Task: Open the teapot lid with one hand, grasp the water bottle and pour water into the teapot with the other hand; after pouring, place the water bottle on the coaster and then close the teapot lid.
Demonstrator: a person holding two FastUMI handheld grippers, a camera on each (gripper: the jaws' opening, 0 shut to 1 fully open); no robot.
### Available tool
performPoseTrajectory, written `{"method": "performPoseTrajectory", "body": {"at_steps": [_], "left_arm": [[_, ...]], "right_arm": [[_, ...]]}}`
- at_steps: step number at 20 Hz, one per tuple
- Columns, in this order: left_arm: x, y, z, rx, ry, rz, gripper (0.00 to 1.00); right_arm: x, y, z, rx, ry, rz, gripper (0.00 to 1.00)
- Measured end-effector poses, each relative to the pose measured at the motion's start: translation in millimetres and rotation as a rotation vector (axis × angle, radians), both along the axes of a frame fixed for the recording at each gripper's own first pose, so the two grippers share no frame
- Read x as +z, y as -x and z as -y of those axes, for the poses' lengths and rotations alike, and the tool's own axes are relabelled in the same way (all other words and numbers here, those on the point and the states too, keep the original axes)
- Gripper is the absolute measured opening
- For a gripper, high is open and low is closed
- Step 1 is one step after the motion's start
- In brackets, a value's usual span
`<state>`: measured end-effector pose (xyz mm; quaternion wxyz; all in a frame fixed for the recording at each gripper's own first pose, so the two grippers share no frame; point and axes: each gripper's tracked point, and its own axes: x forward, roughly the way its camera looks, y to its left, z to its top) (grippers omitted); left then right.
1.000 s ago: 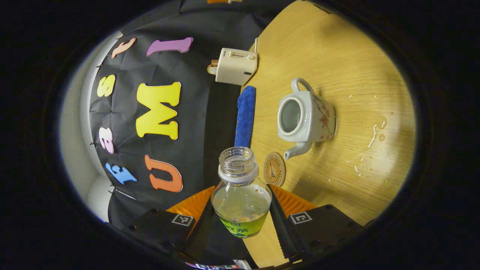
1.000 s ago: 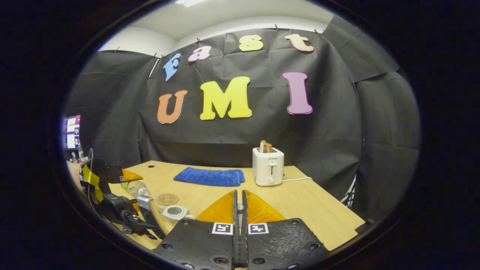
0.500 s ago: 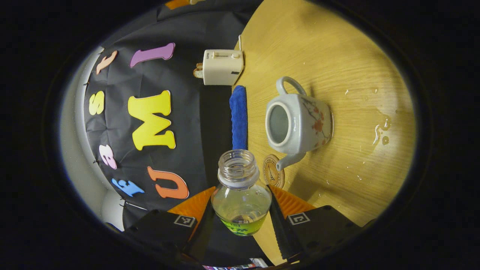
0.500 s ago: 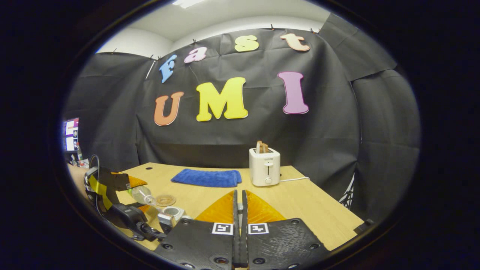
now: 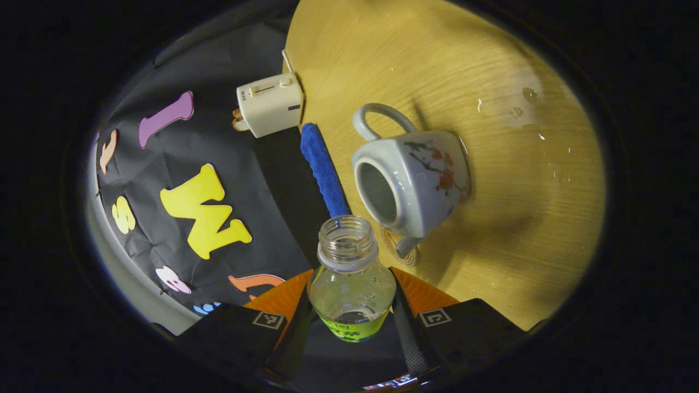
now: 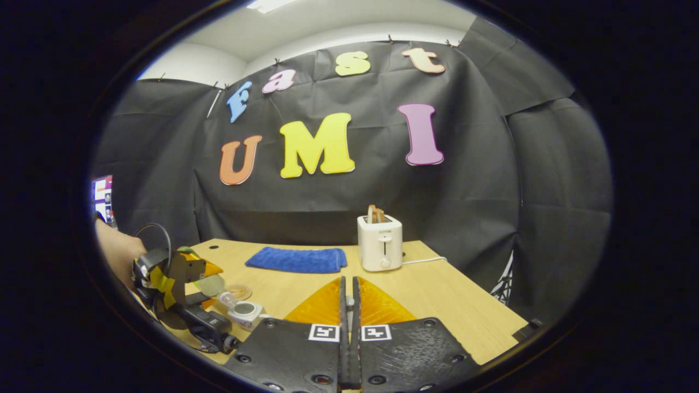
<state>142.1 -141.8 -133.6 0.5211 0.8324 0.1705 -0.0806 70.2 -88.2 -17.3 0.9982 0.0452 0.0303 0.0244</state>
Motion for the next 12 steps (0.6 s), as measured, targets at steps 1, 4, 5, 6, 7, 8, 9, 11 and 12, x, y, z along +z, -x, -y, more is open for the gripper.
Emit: {"method": "performPoseTrajectory", "body": {"at_steps": [1, 4, 5, 6, 7, 8, 9, 11, 12], "left_arm": [[-5, -6, 2, 0.001, -0.012, -0.015, 0.74], [3, -6, 6, 0.007, -0.052, -0.031, 0.74], [5, -6, 6, 0.010, -0.070, -0.030, 0.74], [9, -4, 9, 0.008, -0.086, -0.028, 0.74], [12, -2, 12, 0.005, -0.103, -0.024, 0.74], [13, -8, 11, 0.005, -0.114, -0.028, 0.74], [14, -10, 10, 0.005, -0.122, -0.033, 0.74], [15, -10, 10, 0.009, -0.134, -0.040, 0.74], [17, -11, 11, 0.007, -0.144, -0.038, 0.74]], "right_arm": [[1, 0, 2, -0.002, -0.004, 0.003, 0.00], [1, -1, 9, -0.009, -0.016, 0.004, 0.00], [0, -2, 12, -0.011, -0.022, 0.000, 0.00], [-1, -3, 14, -0.014, -0.031, -0.003, 0.00], [-2, -5, 17, -0.017, -0.038, -0.006, 0.00], [-4, -4, 20, -0.019, -0.043, -0.010, 0.00], [-5, -4, 21, -0.019, -0.048, -0.015, 0.00], [-7, -7, 23, -0.020, -0.057, -0.021, 0.00], [-8, -7, 23, -0.019, -0.060, -0.023, 0.00]]}}
